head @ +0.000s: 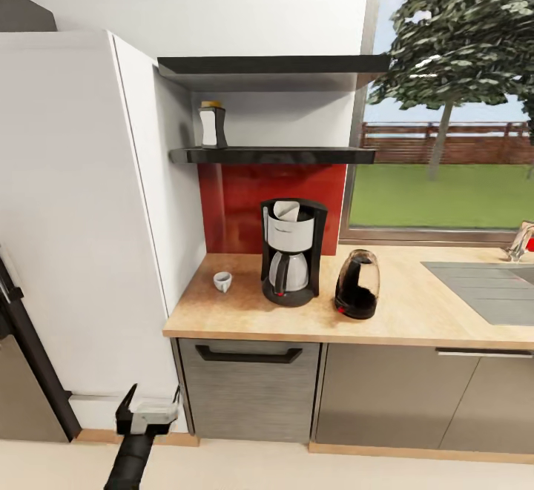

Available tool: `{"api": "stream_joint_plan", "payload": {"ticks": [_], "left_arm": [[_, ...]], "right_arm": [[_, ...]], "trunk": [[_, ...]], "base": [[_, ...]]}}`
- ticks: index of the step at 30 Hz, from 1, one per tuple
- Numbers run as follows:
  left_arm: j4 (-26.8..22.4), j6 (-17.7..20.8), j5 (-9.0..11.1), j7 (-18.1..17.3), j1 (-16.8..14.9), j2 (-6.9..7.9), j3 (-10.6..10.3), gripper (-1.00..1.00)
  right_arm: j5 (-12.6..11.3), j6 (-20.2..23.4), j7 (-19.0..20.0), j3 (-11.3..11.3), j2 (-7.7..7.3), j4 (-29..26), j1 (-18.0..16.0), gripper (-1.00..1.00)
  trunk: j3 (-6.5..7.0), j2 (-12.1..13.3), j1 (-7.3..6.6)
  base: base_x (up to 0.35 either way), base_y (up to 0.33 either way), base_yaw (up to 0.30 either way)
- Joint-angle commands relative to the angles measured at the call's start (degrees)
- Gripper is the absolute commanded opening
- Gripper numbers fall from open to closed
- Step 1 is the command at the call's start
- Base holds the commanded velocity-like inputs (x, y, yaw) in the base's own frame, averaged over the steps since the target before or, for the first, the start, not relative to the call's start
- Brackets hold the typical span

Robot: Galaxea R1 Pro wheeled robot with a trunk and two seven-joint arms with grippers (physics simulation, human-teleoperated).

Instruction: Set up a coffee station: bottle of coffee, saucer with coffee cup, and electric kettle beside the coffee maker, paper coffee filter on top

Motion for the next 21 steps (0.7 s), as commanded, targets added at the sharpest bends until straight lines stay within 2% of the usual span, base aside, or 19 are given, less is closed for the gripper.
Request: {"api": "stream_joint_plan", "payload": {"ticks": [1,3,4,7,9,10,11,12,13,14,15,17,18,21], "left_arm": [[-2.0,-0.1,-0.6,0.4,-0.8,-0.65,-0.3,1.00],[-6.7,0.3,-0.5,0.3,-3.0,-2.13,-1.6,1.00],[-14.4,8.1,-0.5,0.6,-8.7,-3.46,-7.0,1.00],[-18.7,15.5,-0.5,0.8,-13.0,-3.80,-10.0,1.00],[-20.5,19.5,-0.5,0.8,-16.0,-4.34,-11.1,1.00],[-21.8,23.3,-0.5,0.8,-19.1,-4.91,-12.2,1.00],[-22.2,24.2,-0.5,0.8,-19.8,-5.00,-12.5,1.00],[-23.6,28.7,-0.4,0.8,-23.5,-5.26,-14.0,1.00],[-24.0,30.4,-0.4,0.8,-24.9,-5.31,-14.5,1.00],[-24.6,34.1,-0.4,0.8,-28.4,-5.40,-15.2,1.00],[-24.7,35.9,0.2,0.8,-30.7,-5.50,-15.4,1.00],[-24.7,38.3,1.9,0.8,-33.7,-5.63,-15.5,1.00],[-24.7,40.6,3.6,0.8,-36.2,-5.68,-15.5,1.00],[-24.2,44.7,6.0,0.9,-41.5,-5.78,-15.5,1.00]], "right_arm": [[-0.6,-0.2,0.4,0.3,-0.02,0.1,0.0,1.00],[-0.5,-0.2,0.4,0.3,-0.05,0.1,0.0,1.00],[-0.5,-0.2,0.3,0.3,-0.18,0.1,0.7,1.00],[-0.5,-0.1,0.4,0.3,-0.19,0.1,1.2,1.00],[-0.5,-0.1,0.4,0.3,-0.16,0.1,1.7,1.00],[-0.4,-0.1,0.5,0.3,-0.13,0.1,2.0,1.00],[-0.4,-0.1,0.5,0.3,-0.12,0.1,2.1,1.00],[-0.4,0.0,0.4,0.3,-0.17,0.1,2.4,1.00],[-0.4,0.0,0.4,0.3,-0.19,0.1,2.9,1.00],[-0.4,1.0,0.4,0.3,-0.21,0.1,5.2,1.00],[-0.4,3.0,0.4,0.3,-0.20,0.1,6.5,1.00],[-0.5,6.6,0.5,0.3,-0.10,0.1,8.1,1.00],[-0.5,9.2,0.6,0.3,-0.03,0.1,9.2,1.00],[-0.6,11.4,0.6,0.3,0.04,0.1,10.6,1.00]], "trunk": [[-0.03,0.0,0.02],[-0.03,0.0,0.02],[-0.03,0.0,0.02],[-0.03,0.0,0.02],[-0.03,0.0,0.02],[-0.03,0.0,0.02],[-0.03,0.0,0.02],[-0.03,0.0,0.02],[-0.03,0.0,0.02],[-0.03,0.0,0.02],[-0.03,0.0,0.02],[-0.03,0.0,0.02],[-0.03,0.0,0.02],[-0.03,0.0,0.02]], "base": [[0.000,0.000,0.000],[0.000,0.000,0.000],[0.000,0.000,0.000],[0.000,0.000,0.000],[0.000,0.000,0.000],[0.000,0.000,0.000],[0.000,0.000,0.000],[0.000,0.000,0.000],[0.000,0.000,0.000],[0.000,0.000,0.000],[0.000,0.000,0.000],[0.000,0.000,0.000],[0.000,0.000,0.000],[0.000,0.000,0.000]]}}
